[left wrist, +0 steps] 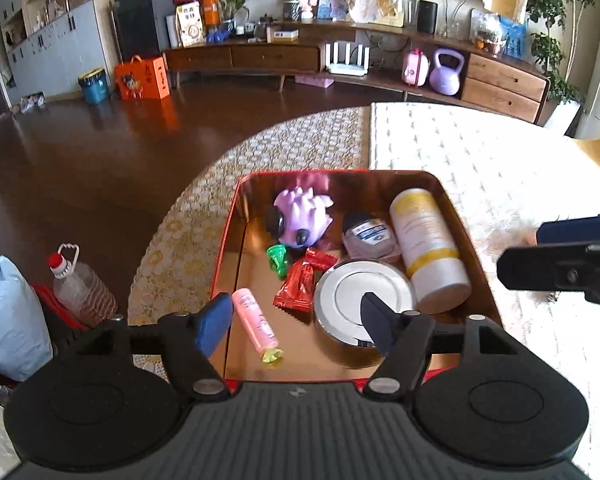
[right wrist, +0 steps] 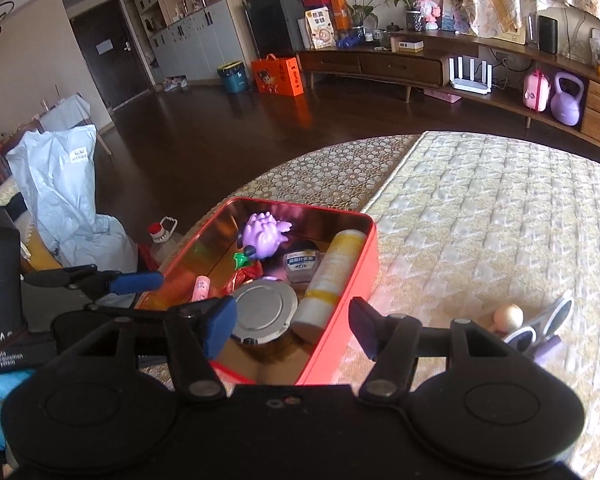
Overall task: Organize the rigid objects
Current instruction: 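Open the left tool to drop the lip balm while the right tool releases the DHA bottle in the box, then withdraw both tools from the red box toward the white sunglasses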
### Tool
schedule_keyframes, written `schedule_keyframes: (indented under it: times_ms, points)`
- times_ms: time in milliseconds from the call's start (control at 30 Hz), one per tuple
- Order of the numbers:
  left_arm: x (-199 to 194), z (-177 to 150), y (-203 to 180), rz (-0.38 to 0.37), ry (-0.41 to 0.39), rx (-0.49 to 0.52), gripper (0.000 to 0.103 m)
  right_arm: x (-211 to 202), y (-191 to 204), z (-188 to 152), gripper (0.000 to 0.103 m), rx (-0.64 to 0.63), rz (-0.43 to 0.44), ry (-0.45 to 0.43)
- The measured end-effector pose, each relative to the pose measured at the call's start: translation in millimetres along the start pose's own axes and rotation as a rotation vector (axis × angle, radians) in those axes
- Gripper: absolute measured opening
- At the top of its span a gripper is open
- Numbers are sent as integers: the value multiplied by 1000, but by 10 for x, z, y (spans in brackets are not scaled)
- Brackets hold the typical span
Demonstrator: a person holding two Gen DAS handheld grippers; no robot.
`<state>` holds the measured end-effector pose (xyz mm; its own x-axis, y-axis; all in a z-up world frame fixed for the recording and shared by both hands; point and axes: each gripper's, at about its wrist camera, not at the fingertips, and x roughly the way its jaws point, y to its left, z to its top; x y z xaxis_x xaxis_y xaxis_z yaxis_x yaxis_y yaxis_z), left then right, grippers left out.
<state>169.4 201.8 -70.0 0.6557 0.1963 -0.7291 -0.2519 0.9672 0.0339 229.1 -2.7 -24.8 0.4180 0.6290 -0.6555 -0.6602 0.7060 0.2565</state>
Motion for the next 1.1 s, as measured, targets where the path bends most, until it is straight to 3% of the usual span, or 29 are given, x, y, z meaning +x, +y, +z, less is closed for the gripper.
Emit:
schedule_keyframes:
  times_ms: [167,267,433,533,1100]
  points:
    - [-190,3,-61,-20,-25,-1,70,-246,-41,-135,65,16,18,-29]
    - [-291,-7,-120,-37,-40,1,71,-411,-88,-221,74,38,30,-56]
    - [-437,-42,-248,-73,-53,5,71,-641,-195,-383,80,61,19,-80]
    - [-512,-73,-341,-110,-60,-2,78,-748,-283,-502,82,78,-4,-88]
    - [-600,-216,-1089,-239,-79,35,84,-1164,-903,-959,98,127,-114,-146]
